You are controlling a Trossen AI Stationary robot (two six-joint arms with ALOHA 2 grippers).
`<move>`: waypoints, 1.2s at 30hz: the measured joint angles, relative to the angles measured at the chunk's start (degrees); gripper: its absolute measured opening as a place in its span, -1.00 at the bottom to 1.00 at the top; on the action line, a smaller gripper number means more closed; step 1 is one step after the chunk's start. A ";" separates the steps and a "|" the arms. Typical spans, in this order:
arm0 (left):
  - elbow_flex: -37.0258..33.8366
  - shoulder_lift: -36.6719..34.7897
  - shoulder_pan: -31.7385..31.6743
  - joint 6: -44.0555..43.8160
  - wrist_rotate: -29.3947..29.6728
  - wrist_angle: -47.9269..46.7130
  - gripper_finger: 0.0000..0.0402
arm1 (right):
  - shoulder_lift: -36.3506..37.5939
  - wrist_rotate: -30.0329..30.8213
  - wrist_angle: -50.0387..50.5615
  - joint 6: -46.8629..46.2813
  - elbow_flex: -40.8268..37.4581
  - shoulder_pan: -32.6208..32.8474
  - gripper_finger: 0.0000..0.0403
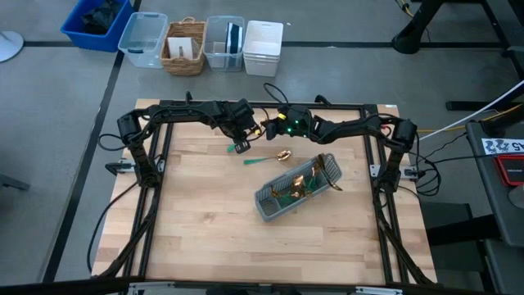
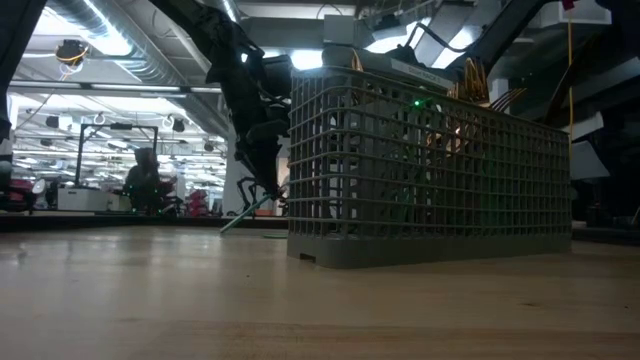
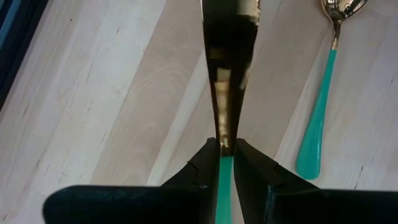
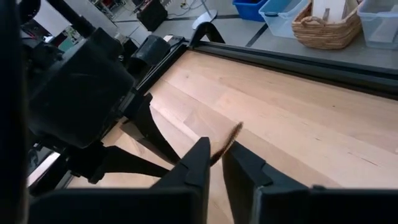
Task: Sort silverware
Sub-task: Put the gold knife into the gray silverware organizer
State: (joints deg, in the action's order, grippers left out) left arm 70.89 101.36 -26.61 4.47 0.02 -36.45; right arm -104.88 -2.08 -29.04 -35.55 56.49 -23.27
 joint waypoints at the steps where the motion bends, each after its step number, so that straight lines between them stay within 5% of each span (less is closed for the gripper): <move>1: 0.00 0.00 0.00 0.00 -0.01 0.00 -0.84 | 0.00 0.10 0.00 0.01 0.00 0.00 -0.81; 13: 0.04 -1.19 0.02 0.83 -0.01 -1.72 -0.84 | 0.18 -4.35 -1.84 3.02 0.12 -0.56 -0.97; 23: -0.44 -10.67 0.02 2.69 -0.01 -9.91 -0.84 | 3.71 -13.92 1.81 5.68 2.37 -3.50 -0.99; 36: -12.71 -20.32 -1.36 0.55 0.04 -3.55 -0.84 | 22.49 -16.61 41.59 19.62 16.48 -3.72 -1.00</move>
State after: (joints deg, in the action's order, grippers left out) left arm 58.18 81.05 -27.97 5.02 0.06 -39.99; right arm -82.39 -18.68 12.56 -15.93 72.97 -26.98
